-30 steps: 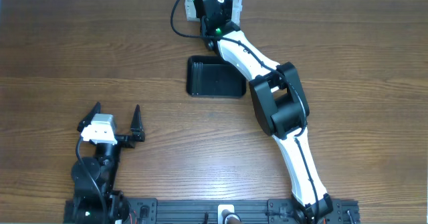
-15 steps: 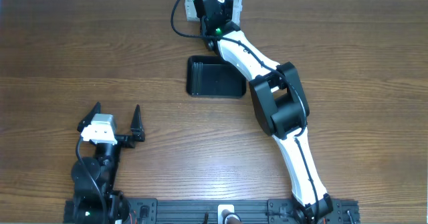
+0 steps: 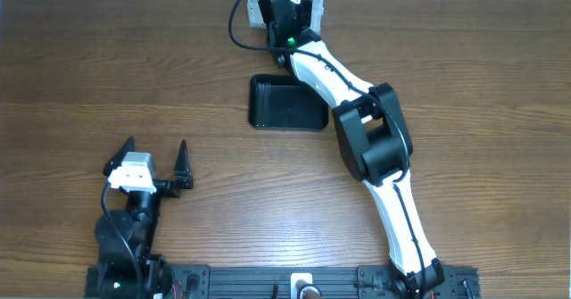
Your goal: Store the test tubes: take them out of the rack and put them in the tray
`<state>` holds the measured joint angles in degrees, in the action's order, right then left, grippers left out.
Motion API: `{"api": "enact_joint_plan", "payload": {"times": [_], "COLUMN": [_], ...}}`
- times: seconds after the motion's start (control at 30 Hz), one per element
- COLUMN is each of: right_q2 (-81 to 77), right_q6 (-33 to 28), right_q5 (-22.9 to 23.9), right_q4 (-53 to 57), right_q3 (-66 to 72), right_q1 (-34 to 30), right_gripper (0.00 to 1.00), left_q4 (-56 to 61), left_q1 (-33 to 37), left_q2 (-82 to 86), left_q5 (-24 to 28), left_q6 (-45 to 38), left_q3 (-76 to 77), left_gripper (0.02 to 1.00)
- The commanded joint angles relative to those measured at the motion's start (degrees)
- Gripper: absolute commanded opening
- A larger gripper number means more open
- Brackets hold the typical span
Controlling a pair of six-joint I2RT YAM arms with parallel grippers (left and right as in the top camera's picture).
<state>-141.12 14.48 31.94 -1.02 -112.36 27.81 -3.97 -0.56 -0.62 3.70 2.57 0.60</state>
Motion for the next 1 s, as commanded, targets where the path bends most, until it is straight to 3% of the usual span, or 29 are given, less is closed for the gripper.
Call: {"api": "enact_joint_plan", "payload": {"times": [0.03, 0.57, 1.0], "right_q2": [-0.66, 0.24, 10.19], "right_q6": [-0.02, -0.87, -6.47], "right_q5": [1.16, 1.62, 4.17], "right_q4": [-0.04, 0.59, 2.19], "right_q3": [-1.27, -2.27, -9.05], "right_q1": [-0.42, -0.17, 2.21], "right_gripper": [0.095, 0.056, 0.064], "left_q4": [-0.15, -0.15, -0.15], "left_q1": [0.31, 0.31, 0.31], "left_q2": [0.46, 0.46, 0.46], "left_q5": [0.76, 0.76, 0.76], "left_q6": [-0.63, -0.63, -0.63], "left_q3": [-0.26, -0.26, -0.26], "left_gripper": [1.000, 1.000, 1.000]}}
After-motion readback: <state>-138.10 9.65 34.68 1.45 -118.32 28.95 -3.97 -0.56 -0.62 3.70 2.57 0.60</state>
